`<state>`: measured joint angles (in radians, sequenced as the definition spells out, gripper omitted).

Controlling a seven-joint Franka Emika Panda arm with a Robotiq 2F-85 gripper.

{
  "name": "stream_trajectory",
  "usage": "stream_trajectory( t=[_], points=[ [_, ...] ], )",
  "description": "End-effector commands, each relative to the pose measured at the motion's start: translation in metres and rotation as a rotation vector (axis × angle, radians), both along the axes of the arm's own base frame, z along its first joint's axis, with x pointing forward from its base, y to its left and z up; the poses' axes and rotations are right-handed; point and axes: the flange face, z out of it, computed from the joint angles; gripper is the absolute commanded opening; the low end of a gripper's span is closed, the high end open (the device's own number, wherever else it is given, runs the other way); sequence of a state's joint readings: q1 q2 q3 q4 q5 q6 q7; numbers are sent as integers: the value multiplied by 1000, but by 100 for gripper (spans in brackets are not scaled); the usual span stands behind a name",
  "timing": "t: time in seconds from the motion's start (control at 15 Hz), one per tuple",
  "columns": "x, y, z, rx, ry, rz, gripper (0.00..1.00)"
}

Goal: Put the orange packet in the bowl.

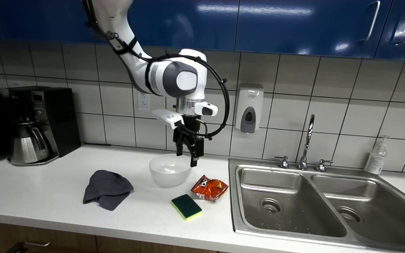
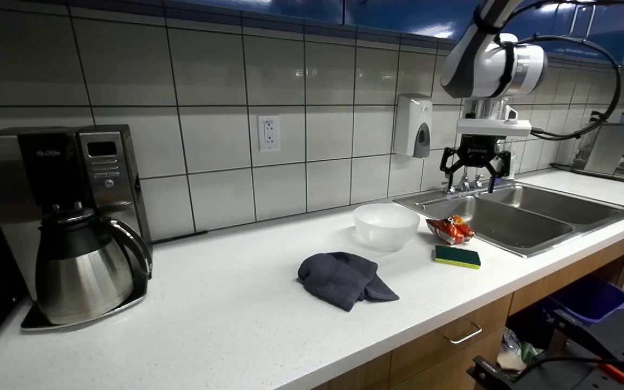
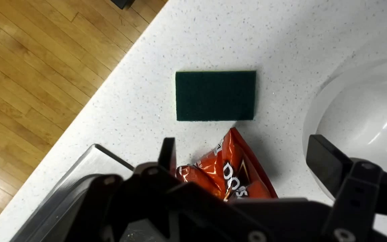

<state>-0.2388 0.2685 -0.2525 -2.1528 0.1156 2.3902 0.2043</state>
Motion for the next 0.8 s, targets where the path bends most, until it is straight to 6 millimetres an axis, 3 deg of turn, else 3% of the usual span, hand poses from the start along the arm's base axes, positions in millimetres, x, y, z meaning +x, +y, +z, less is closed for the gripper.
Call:
stream_trajectory(
  t=[0.0,0.33,0.73],
  points=[
    [36,-20,-23,3,22,-70,100],
    [63,-39,-51,-20,46,-136,100],
    [80,-65,-75,-42,82,-219,100]
  ],
)
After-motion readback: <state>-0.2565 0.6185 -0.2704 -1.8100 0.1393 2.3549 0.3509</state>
